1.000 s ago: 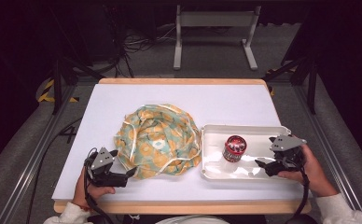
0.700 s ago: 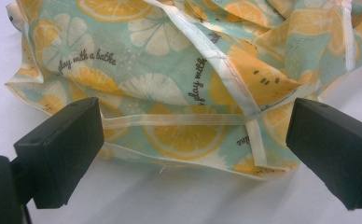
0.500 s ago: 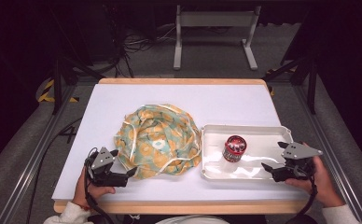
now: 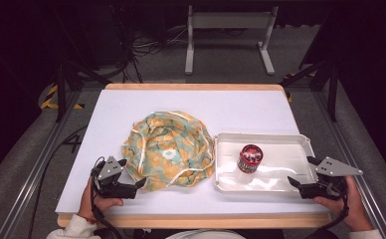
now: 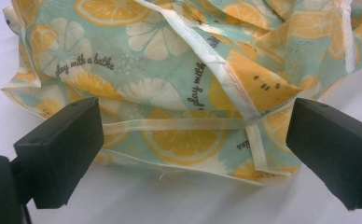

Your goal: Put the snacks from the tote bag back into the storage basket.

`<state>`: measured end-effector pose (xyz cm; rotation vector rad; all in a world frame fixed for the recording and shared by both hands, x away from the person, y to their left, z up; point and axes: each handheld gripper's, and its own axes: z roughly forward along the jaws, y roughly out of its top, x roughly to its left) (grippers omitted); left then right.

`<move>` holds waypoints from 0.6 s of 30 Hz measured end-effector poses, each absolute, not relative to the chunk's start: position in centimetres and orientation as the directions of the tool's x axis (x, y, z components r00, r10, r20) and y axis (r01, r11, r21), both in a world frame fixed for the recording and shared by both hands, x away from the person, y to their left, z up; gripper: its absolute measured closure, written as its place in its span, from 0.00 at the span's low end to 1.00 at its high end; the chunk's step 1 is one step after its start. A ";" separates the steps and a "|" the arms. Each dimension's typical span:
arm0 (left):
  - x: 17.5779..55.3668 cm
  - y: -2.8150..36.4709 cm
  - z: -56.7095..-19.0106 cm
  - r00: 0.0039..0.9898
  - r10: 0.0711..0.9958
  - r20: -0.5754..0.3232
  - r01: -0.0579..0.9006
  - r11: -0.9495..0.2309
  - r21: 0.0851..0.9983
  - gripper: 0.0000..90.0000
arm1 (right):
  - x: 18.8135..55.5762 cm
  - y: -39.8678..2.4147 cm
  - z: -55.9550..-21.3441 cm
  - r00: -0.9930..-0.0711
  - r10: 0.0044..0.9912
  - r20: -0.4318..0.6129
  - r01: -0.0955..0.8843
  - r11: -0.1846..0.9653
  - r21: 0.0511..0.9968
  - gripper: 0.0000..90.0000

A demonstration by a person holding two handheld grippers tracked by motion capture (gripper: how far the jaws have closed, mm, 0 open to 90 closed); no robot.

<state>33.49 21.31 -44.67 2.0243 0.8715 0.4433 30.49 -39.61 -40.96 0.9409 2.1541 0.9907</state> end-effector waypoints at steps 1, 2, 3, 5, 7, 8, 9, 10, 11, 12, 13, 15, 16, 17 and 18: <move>33.5 21.3 -44.7 0.692 0.722 -0.014 0.415 -0.381 0.827 0.05 | 30.4 -39.8 -41.0 -0.579 0.790 -0.200 0.358 0.467 0.809 0.07; 33.5 21.3 -44.7 0.693 0.721 -0.013 0.415 -0.384 0.825 0.05 | 30.4 -39.9 -41.1 -0.578 0.792 -0.195 0.360 0.463 0.810 0.07; 33.6 21.2 -44.7 0.693 0.721 -0.013 0.412 -0.381 0.828 0.05 | 30.4 -39.9 -41.2 -0.580 0.792 -0.191 0.364 0.462 0.809 0.07; 33.7 21.2 -44.6 0.695 0.719 -0.005 0.406 -0.387 0.828 0.05 | 30.4 -40.0 -41.4 -0.575 0.792 -0.208 0.367 0.477 0.799 0.06; 33.7 21.2 -44.6 0.697 0.717 -0.009 0.408 -0.386 0.828 0.05 | 30.3 -40.0 -41.5 -0.577 0.791 -0.205 0.366 0.474 0.801 0.07; 33.7 21.2 -44.7 0.698 0.716 -0.009 0.407 -0.386 0.828 0.05 | 30.3 -40.0 -41.5 -0.574 0.792 -0.206 0.365 0.473 0.802 0.07; 33.7 21.1 -44.6 0.698 0.716 -0.010 0.407 -0.385 0.828 0.05 | 30.3 -40.0 -41.5 -0.573 0.793 -0.207 0.365 0.473 0.802 0.07; 33.7 21.1 -44.6 0.698 0.716 -0.010 0.408 -0.385 0.828 0.05 | 30.3 -40.0 -41.5 -0.572 0.793 -0.209 0.365 0.474 0.802 0.07; 33.7 21.1 -44.6 0.696 0.718 -0.010 0.409 -0.385 0.827 0.05 | 30.3 -40.0 -41.5 -0.574 0.793 -0.205 0.365 0.472 0.803 0.07; 33.7 21.1 -44.7 0.697 0.717 -0.011 0.408 -0.384 0.828 0.05 | 30.3 -40.0 -41.5 -0.575 0.792 -0.206 0.365 0.474 0.802 0.07; 33.7 21.1 -44.6 0.696 0.718 -0.013 0.411 -0.384 0.827 0.05 | 30.3 -40.0 -41.6 -0.575 0.791 -0.210 0.364 0.477 0.800 0.07; 33.7 21.1 -44.6 0.695 0.719 -0.011 0.412 -0.385 0.826 0.05 | 30.4 -40.0 -41.6 -0.579 0.788 -0.209 0.364 0.479 0.799 0.06; 33.7 21.1 -44.6 0.693 0.721 -0.015 0.413 -0.380 0.828 0.05 | 30.3 -39.9 -41.6 -0.579 0.787 -0.213 0.362 0.482 0.798 0.07; 33.8 21.1 -44.6 0.695 0.719 -0.011 0.410 -0.384 0.827 0.05 | 30.3 -39.9 -41.6 -0.581 0.786 -0.212 0.361 0.482 0.798 0.07; 33.8 21.1 -44.6 0.696 0.718 -0.008 0.409 -0.387 0.827 0.05 | 30.4 -39.9 -41.6 -0.583 0.785 -0.211 0.362 0.482 0.798 0.07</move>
